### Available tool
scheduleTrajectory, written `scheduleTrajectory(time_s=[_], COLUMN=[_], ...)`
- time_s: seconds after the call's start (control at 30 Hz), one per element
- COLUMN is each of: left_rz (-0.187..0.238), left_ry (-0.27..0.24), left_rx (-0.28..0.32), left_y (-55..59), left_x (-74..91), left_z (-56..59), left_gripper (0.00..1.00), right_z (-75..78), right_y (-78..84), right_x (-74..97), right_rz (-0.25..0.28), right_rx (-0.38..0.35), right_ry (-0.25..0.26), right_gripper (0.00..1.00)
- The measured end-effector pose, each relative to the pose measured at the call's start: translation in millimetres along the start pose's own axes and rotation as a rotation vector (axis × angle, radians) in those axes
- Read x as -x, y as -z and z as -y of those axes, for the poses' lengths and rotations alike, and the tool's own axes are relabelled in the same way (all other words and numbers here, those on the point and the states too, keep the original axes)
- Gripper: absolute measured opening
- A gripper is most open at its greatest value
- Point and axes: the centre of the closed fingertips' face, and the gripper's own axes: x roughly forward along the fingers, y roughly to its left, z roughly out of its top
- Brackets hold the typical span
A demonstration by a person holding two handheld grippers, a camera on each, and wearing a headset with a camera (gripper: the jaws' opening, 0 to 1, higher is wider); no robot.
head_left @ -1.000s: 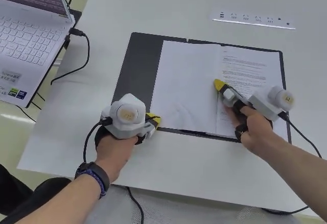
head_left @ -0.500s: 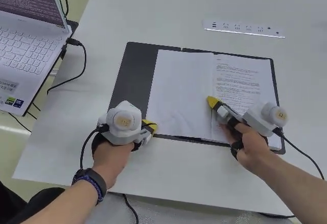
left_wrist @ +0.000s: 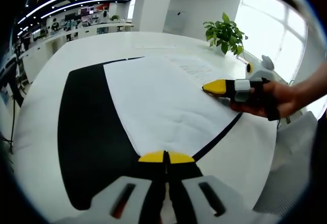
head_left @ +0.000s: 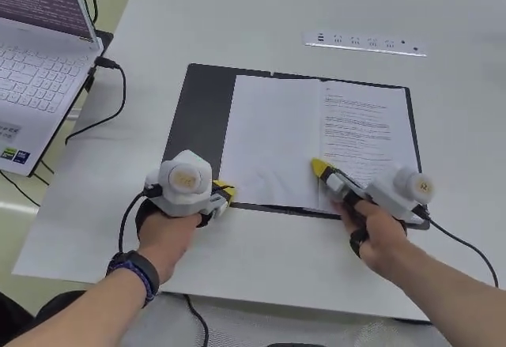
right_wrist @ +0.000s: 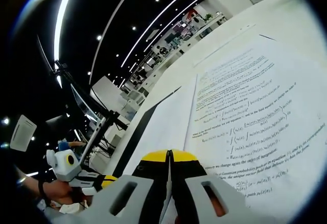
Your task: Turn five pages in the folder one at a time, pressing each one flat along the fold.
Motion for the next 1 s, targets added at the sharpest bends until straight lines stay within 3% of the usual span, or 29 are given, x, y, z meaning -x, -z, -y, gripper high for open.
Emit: scheduleTrajectory(time_s=[1.0], left_rz=[0.012], left_ry=[0.01], left_rx=[-0.009], left_y=[-1.1], left_x=[1.5], left_z=[2.1], left_gripper=[0.0], right_z=[-1.9], right_y=[33.6], right_x=[31.9], right_rz=[-0.033], right_rx=[0.018], right_ry=[0.016], right_gripper=[0.0])
